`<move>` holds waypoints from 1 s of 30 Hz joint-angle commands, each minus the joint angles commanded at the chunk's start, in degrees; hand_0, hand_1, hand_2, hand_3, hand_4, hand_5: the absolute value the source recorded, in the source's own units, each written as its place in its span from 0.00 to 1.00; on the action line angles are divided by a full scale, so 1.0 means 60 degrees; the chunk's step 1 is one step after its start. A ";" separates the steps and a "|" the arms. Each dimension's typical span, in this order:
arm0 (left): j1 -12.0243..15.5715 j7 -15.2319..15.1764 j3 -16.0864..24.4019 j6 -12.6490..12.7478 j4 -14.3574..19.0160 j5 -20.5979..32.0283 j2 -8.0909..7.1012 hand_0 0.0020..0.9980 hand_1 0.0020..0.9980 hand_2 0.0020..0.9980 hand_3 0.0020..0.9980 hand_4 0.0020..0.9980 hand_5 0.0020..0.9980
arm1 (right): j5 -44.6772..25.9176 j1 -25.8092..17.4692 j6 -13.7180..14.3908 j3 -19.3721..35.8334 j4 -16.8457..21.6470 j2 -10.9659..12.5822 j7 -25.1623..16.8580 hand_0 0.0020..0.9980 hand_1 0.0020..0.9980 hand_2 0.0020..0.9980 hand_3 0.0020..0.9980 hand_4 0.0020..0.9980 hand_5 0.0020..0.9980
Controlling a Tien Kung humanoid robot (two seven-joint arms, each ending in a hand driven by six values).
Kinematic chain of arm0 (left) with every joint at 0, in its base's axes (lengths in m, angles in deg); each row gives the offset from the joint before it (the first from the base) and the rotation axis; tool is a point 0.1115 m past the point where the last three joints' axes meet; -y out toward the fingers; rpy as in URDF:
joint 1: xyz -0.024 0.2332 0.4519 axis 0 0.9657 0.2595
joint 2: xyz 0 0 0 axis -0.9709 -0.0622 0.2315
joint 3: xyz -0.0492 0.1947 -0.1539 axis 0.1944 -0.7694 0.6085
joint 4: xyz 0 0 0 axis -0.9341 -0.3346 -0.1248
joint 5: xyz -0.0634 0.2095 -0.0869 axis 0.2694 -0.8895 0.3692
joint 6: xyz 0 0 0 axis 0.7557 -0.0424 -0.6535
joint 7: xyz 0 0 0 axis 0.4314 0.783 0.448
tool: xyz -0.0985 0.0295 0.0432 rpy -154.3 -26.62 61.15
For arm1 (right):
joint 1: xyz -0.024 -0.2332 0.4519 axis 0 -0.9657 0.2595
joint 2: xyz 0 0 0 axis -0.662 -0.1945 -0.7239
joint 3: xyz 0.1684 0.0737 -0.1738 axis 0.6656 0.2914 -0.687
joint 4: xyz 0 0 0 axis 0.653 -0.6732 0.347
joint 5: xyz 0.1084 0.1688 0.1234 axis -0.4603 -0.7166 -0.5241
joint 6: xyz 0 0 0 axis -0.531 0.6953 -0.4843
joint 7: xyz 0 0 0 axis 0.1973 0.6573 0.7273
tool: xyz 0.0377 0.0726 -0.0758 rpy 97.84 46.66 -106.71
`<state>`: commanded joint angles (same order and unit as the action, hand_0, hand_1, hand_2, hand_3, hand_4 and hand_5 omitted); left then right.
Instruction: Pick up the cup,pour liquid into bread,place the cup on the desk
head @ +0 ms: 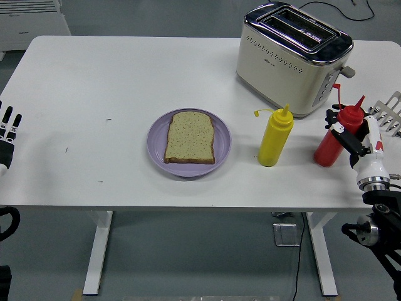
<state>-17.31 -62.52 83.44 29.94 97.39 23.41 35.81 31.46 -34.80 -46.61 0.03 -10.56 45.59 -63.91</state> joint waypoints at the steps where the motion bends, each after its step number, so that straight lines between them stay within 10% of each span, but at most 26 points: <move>1: -0.0001 0.0000 0.0002 0.0000 0.0000 0.0000 0.0000 0.80 0.78 0.79 0.72 0.61 1.00 | 0.0046 -0.0037 -0.0052 0.0034 0.0019 0.0015 0.0035 0.70 0.65 0.66 0.79 0.82 0.29; 2: -0.0004 0.0000 0.0007 0.0001 -0.0002 0.0001 0.0000 0.80 0.78 0.79 0.72 0.61 1.00 | 0.0181 -0.0138 -0.0193 0.0116 0.0078 0.0064 0.0132 0.70 0.65 0.66 0.79 0.82 0.29; 3: -0.0009 0.0001 0.0007 0.0000 -0.0002 0.0002 0.0000 0.80 0.78 0.79 0.72 0.61 1.00 | 0.0290 -0.0220 -0.0293 0.0176 0.0132 0.0104 0.0203 0.90 0.83 0.90 1.00 0.87 0.33; 9: -0.0049 0.0002 0.0018 -0.0004 0.0002 0.0006 0.0000 0.80 0.78 0.79 0.72 0.61 1.00 | 0.1011 -0.0670 -0.0687 0.0545 0.0499 0.0313 0.0570 0.95 0.88 0.98 1.00 0.87 0.31; 30: -0.0118 0.0006 0.0023 -0.0007 0.0018 0.0001 -0.0035 0.80 0.78 0.78 0.72 0.61 1.00 | 0.1451 -0.2997 -0.2849 0.3600 0.3008 0.1128 0.1463 1.00 0.95 1.00 1.00 0.90 0.30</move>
<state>-18.01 -62.48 83.58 29.90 97.50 23.42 35.61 40.16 -52.78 -63.70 21.64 7.48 52.36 -55.13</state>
